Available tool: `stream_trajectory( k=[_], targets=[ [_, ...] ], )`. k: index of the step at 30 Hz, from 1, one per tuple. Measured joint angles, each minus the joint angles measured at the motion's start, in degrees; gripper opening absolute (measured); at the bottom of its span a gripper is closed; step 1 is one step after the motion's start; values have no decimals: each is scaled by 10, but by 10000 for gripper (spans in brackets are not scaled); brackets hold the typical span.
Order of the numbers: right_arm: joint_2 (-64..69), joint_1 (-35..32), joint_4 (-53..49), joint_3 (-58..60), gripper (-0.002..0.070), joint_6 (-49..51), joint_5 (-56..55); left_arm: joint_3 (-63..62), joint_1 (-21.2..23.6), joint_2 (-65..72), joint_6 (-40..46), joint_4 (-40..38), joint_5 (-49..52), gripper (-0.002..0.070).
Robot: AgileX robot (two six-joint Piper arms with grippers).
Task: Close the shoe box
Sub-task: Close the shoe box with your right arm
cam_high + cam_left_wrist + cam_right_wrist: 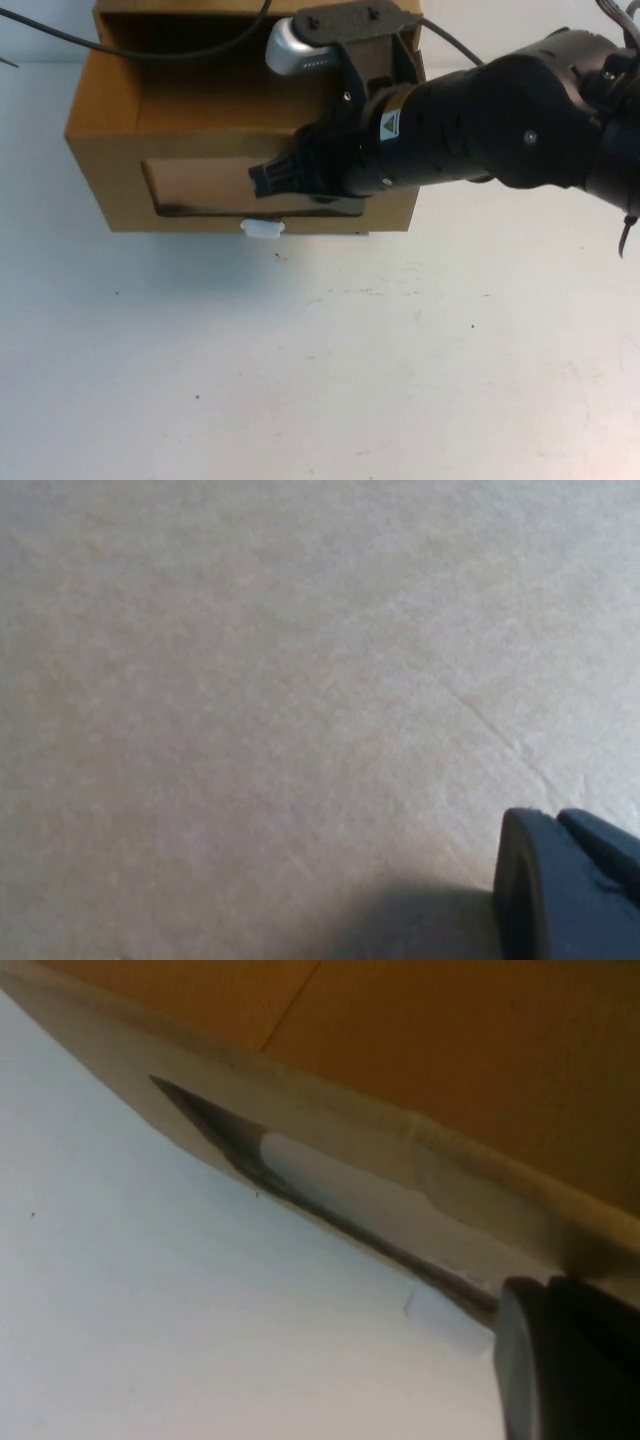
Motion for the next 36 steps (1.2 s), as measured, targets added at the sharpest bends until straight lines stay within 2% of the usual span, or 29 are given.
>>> stream_trajectory(
  k=[10, 21, 36],
  targets=[
    [65, -45, 1, -101, -11, -2, 13, 0, 0, 0, 0, -3, 1, -2],
    [84, -80, 107, -188, -12, -111, 174, 0, 0, 0, 0, -5, 6, -2],
    [96, -80, 109, -191, -11, -112, 115, 0, 0, 0, 0, -5, 8, -2]
  ],
)
